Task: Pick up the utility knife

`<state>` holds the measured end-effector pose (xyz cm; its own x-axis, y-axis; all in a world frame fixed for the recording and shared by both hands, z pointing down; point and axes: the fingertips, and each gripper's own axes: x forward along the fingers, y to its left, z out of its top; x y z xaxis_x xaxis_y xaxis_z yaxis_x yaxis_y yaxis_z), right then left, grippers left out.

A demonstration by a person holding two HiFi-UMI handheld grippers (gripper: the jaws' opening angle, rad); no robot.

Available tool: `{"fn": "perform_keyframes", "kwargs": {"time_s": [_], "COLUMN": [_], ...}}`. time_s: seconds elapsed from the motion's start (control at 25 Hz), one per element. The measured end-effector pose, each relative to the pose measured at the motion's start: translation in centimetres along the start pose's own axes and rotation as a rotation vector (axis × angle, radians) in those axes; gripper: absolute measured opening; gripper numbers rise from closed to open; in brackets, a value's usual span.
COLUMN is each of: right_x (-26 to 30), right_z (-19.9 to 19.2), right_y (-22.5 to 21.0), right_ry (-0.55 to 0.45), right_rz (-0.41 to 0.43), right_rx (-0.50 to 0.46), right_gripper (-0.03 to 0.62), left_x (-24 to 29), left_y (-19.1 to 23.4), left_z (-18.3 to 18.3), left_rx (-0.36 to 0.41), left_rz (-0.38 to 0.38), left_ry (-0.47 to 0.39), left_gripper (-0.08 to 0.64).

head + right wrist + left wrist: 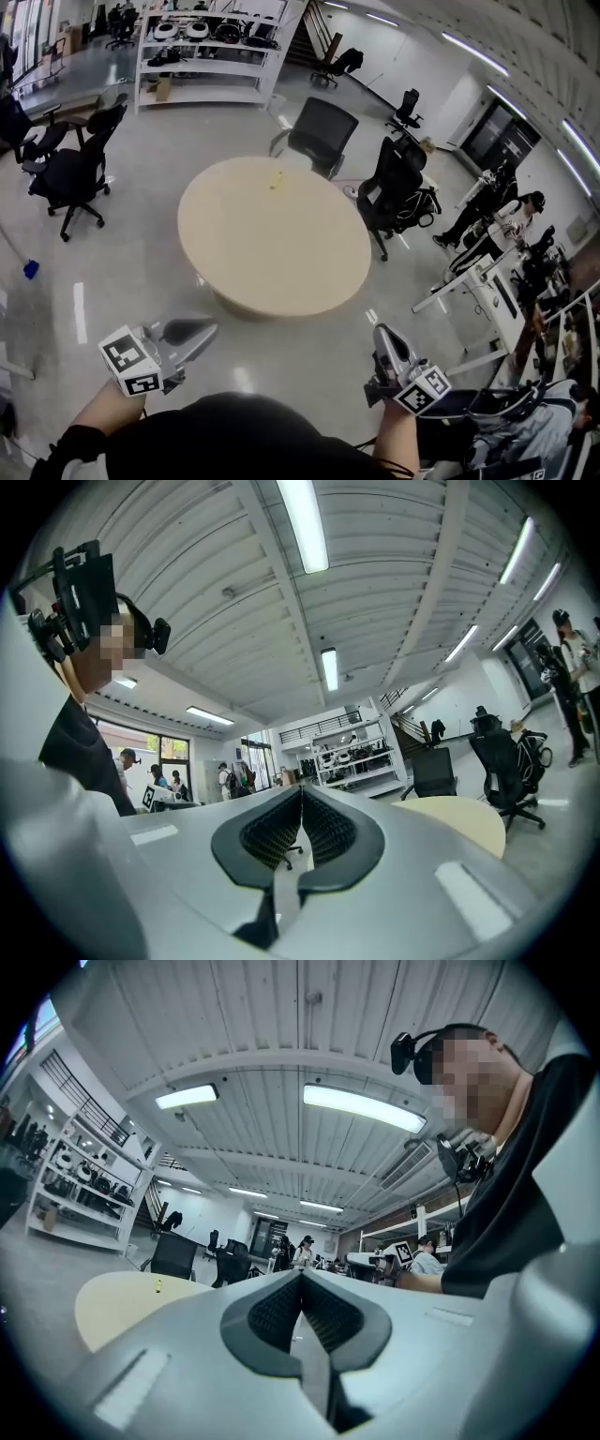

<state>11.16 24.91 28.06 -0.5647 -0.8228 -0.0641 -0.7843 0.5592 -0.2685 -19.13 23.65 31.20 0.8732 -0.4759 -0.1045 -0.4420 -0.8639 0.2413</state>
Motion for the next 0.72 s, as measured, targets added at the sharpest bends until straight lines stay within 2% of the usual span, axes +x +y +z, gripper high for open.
{"fn": "perform_keyframes", "kwargs": {"time_s": [0.24,0.44,0.56,0.72], "right_x": [4.2,5.7,7.0,8.8], "right_z": [-0.1,-0.1,-0.5,-0.6], "right_y": [0.2,-1.8,-4.1,-9.6], "right_ry": [0.037,0.034,0.037,0.033], "right_rz": [0.008,0.017,0.047,0.105], "right_rx": [-0.016,-0.006,0.008,0.037], "right_gripper": [0.02,0.02,0.02,0.02], "left_x": [-0.4,0.9,2.3,6.0], "left_y": [3.8,5.1,6.1,7.2], "left_z": [0.4,0.1,-0.1,-0.6], "left_rx": [-0.021,-0.022,-0.013,0.004], "left_rz": [0.007,0.018,0.046,0.108], "left_ry": [-0.008,0.004,0.011,0.019], "left_gripper": [-0.003,-0.003,-0.003,-0.003]}}
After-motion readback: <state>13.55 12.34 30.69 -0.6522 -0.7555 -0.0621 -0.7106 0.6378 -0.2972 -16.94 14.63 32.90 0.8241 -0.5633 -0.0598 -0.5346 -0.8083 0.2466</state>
